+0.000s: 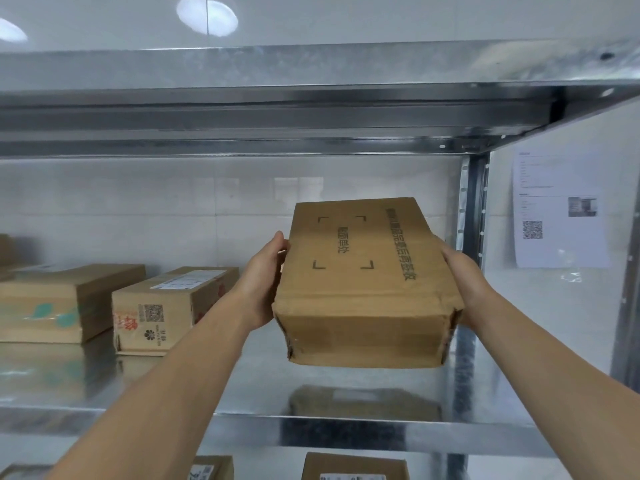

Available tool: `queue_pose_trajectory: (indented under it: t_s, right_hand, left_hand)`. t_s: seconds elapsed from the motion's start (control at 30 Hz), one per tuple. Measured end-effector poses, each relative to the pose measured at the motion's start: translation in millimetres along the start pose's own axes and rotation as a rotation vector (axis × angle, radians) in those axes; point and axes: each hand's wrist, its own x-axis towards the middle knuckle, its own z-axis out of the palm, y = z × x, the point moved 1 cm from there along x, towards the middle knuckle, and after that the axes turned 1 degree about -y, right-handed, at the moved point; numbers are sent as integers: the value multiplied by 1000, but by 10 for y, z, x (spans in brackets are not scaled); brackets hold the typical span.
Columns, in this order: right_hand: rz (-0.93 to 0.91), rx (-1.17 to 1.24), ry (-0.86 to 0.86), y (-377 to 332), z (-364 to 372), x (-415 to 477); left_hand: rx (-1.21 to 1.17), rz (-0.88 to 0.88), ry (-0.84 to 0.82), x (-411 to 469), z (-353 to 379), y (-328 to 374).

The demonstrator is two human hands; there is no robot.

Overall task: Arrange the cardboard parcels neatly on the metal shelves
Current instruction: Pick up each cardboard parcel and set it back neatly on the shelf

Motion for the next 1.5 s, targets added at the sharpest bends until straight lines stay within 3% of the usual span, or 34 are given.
queue_pose_trajectory:
  t_s: [0.5, 0.67, 0.8, 1.27, 1.5]
  right_hand:
    - [-41, 105, 21, 147, -30, 176]
    - [-103, 126, 42, 80, 31, 132]
    - [-180, 111, 70, 18, 63, 149]
    - [-145, 22, 27, 19, 92, 108]
    - [-126, -160, -27, -94, 38, 130]
  left_hand:
    - [-67, 46, 68, 92, 55, -6]
    - [-98, 161, 85, 148, 46, -15]
    - [-111, 236, 90, 128, 80, -2]
    - [-100, 270, 52, 122, 96, 65]
    - [1, 301, 44, 144, 7, 115]
